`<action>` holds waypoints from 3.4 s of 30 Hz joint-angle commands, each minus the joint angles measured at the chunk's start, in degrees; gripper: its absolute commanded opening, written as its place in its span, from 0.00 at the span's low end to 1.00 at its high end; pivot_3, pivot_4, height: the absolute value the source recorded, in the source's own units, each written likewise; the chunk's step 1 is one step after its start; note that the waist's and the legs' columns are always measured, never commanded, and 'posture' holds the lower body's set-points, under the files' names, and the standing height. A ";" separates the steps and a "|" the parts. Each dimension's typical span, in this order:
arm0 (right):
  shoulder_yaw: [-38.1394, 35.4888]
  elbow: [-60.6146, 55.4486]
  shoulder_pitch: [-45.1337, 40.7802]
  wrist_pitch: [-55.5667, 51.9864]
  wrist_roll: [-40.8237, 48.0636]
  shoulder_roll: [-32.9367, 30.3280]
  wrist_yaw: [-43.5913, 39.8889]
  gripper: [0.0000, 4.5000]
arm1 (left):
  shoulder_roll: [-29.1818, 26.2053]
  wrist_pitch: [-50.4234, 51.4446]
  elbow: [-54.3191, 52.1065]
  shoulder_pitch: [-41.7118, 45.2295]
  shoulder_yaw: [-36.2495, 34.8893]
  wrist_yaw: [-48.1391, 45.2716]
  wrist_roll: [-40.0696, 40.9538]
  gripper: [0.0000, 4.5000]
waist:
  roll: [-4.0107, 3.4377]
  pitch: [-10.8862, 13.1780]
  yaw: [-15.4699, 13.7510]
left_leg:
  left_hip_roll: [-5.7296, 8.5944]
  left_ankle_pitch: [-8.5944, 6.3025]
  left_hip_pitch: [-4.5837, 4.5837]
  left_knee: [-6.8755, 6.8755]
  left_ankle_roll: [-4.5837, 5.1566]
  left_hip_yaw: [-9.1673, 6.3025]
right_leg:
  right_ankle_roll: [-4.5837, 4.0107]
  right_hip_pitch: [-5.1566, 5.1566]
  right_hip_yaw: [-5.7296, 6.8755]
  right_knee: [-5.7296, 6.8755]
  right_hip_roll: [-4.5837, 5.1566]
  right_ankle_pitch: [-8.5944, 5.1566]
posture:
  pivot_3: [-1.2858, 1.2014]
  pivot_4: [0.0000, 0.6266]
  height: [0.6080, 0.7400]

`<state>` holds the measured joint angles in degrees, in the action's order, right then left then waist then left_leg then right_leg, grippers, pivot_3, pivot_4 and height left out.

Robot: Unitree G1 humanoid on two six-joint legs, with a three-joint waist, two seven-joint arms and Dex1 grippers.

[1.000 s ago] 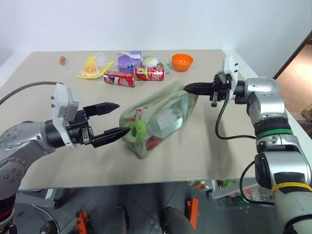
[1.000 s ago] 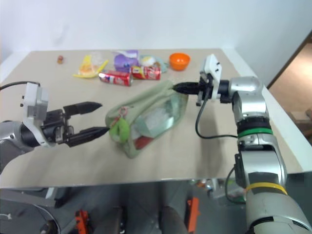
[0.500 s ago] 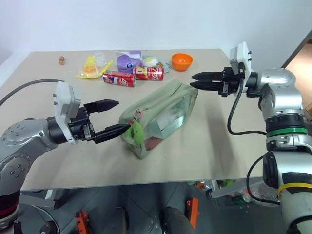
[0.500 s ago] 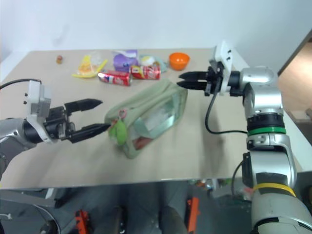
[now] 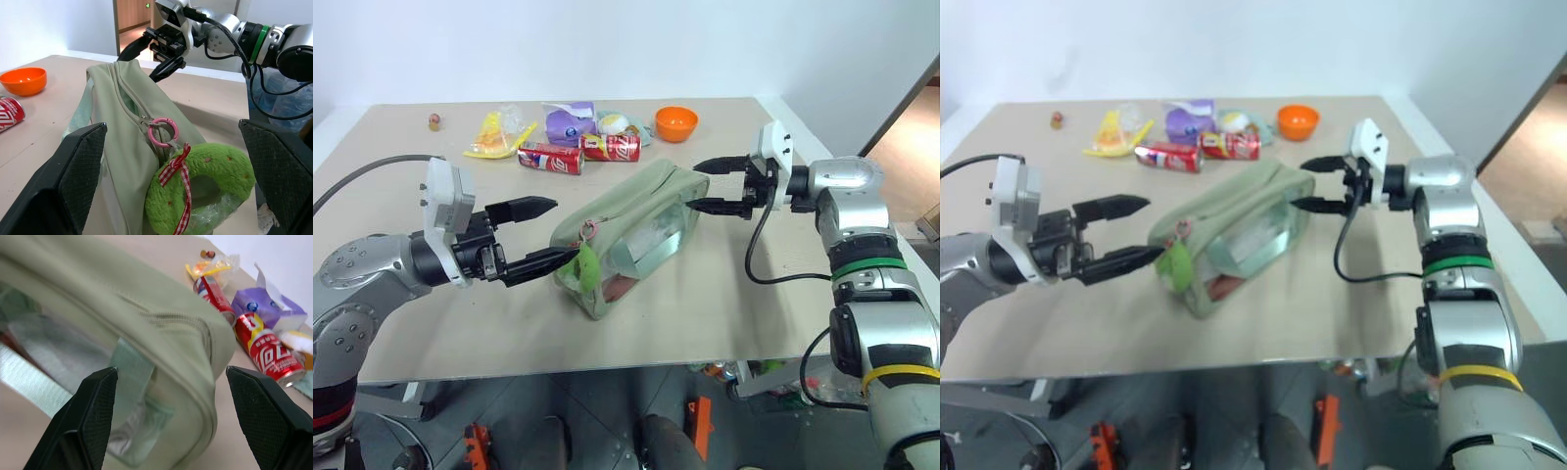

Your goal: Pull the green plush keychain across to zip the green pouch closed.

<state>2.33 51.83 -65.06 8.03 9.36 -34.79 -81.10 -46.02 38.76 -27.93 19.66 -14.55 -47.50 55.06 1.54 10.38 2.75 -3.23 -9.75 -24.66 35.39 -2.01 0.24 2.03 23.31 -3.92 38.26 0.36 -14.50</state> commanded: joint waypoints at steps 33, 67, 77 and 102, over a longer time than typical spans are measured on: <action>-8.96 -60.83 29.93 -37.02 15.77 -10.89 13.06 0.00 | -0.21 -3.75 4.21 1.22 0.46 -3.28 -6.45 1.00 | -0.01 0.00 -0.12 | -0.08 0.05 0.07 0.05 0.03 0.00 | 0.33 -0.02 -0.01 0.06 -0.09 -0.15 | 0.52 0.24 1.00; -11.40 -67.68 40.87 -40.13 21.72 -8.42 26.31 0.04 | 0.17 -3.89 9.66 4.21 -0.62 -5.72 -8.26 1.00 | 0.01 -0.01 -0.16 | -0.10 0.13 0.03 0.06 0.08 0.03 | 0.37 -0.01 -0.06 0.04 -0.13 -0.06 | 0.52 0.24 1.00; -11.67 -68.34 42.70 -38.18 21.27 -8.78 26.20 0.01 | -0.57 -4.56 16.03 4.47 -2.82 -6.20 -9.28 1.00 | 0.01 -0.01 -0.16 | -0.12 0.13 0.03 0.05 0.08 0.02 | 0.36 0.00 -0.05 0.04 -0.14 -0.07 | 0.52 0.24 1.00; -11.20 -67.91 43.44 -35.68 19.86 -10.68 25.61 0.00 | 5.40 -10.62 19.92 5.06 -1.19 -7.09 -13.45 0.06 | 0.02 -0.02 -0.20 | -0.11 0.13 0.02 0.07 0.08 0.02 | 0.38 -0.01 -0.05 0.04 -0.13 -0.05 | 0.52 0.24 1.00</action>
<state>-8.47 -15.52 -21.09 -28.54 29.39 -44.32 -55.10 -40.88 29.04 -7.12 23.24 -13.47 -55.24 40.55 1.56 10.36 2.55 -3.34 -9.62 -24.64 35.47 -1.93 0.26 2.41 23.30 -3.97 38.30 0.24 -14.56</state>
